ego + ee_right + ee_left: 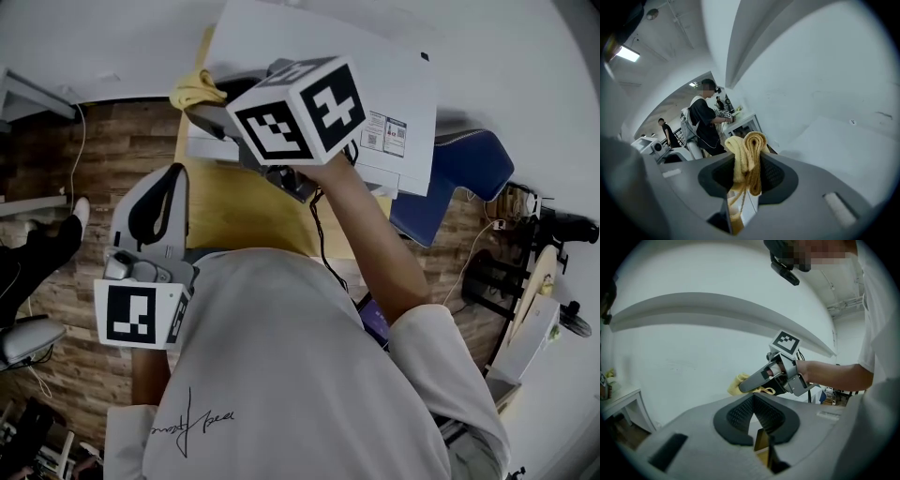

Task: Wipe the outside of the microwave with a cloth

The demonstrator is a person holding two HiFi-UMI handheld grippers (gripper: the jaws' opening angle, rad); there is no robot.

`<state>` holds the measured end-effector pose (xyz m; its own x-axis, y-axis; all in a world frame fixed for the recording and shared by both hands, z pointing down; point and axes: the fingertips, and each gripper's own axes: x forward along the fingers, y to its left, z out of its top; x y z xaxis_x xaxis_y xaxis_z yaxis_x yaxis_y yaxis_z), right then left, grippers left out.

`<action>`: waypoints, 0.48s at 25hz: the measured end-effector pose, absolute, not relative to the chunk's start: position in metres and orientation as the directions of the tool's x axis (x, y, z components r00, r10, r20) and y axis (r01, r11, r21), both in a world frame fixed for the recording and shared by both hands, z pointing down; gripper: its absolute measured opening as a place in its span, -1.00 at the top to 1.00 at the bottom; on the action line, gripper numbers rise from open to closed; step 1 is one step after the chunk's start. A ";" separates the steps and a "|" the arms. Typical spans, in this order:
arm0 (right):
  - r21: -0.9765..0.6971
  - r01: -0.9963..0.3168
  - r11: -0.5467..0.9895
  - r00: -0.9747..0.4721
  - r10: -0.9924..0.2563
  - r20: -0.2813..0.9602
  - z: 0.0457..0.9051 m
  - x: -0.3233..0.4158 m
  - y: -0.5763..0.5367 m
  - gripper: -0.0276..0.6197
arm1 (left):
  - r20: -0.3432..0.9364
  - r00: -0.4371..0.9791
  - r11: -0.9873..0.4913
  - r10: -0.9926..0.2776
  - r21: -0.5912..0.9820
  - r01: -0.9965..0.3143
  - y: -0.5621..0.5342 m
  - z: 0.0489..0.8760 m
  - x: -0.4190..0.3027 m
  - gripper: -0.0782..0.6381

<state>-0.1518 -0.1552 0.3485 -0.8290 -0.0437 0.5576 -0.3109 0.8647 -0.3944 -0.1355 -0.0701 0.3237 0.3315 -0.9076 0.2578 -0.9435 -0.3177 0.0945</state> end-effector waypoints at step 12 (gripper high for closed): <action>-0.347 -0.406 0.845 -0.873 -0.246 0.421 0.322 -0.077 -0.145 0.54 | 0.213 0.352 -0.332 -0.912 0.125 -0.935 -0.057 0.311 -0.123 0.80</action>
